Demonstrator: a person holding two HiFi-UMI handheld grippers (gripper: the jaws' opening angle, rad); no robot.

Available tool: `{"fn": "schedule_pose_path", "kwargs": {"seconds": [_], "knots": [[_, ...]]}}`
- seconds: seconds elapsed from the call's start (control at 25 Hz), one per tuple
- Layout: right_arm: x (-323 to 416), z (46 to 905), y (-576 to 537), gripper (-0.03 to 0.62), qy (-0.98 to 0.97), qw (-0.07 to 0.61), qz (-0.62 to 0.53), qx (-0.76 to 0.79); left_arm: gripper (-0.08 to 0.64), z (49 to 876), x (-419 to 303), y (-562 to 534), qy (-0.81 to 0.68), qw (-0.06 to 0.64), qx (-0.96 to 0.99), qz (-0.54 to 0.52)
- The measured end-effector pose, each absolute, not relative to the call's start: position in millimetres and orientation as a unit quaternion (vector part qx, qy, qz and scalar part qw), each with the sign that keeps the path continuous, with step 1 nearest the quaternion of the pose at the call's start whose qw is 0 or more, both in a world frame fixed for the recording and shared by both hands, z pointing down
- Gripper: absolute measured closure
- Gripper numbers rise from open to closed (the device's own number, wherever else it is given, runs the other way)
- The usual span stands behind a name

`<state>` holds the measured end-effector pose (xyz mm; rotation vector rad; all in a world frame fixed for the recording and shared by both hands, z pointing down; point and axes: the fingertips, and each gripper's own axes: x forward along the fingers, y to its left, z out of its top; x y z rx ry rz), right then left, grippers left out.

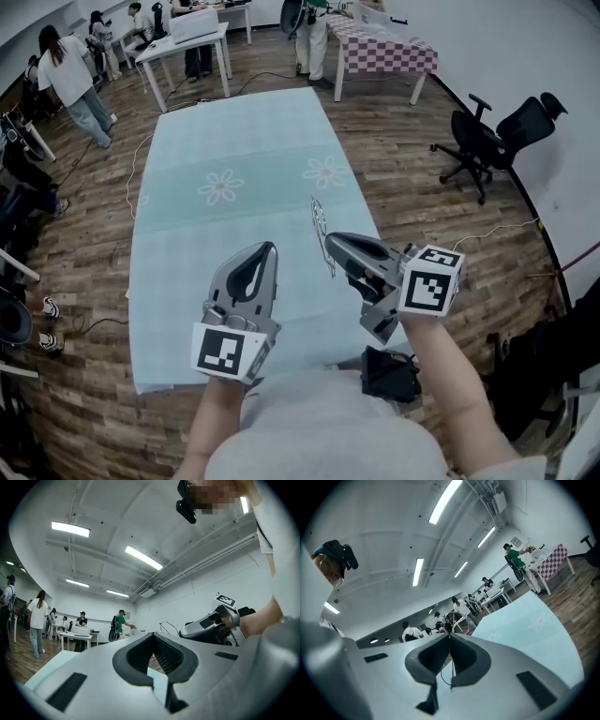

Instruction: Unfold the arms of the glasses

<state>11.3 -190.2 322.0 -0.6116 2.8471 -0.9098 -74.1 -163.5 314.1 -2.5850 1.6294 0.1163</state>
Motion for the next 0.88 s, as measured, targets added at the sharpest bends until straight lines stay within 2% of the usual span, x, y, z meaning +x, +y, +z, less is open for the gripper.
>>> {"fn": "schedule_pose_path", "kwargs": {"seconds": [0.56,0.76,0.8,0.88], "knots": [[10.0,336.6,-184.5,0.581,0.881,0.076,-0.452,-0.122,0.551,337.8,-71.6,-168.3,0.485,-0.001,-0.874,0.02],[14.4,343.4,-184.3,0.581,0.867,0.078,-0.479,-0.115,0.548,344.8,-63.5,-176.6,0.444,0.038,-0.895,-0.028],[15.3,344.0,-183.5,0.581,0.864,0.079,-0.485,-0.112,0.536,346.6,-60.0,-177.6,0.43,0.043,-0.901,-0.039],[16.1,343.8,-181.5,0.581,0.856,0.081,-0.5,-0.107,0.409,351.0,-52.9,-179.0,0.397,0.042,-0.915,-0.061]]}}
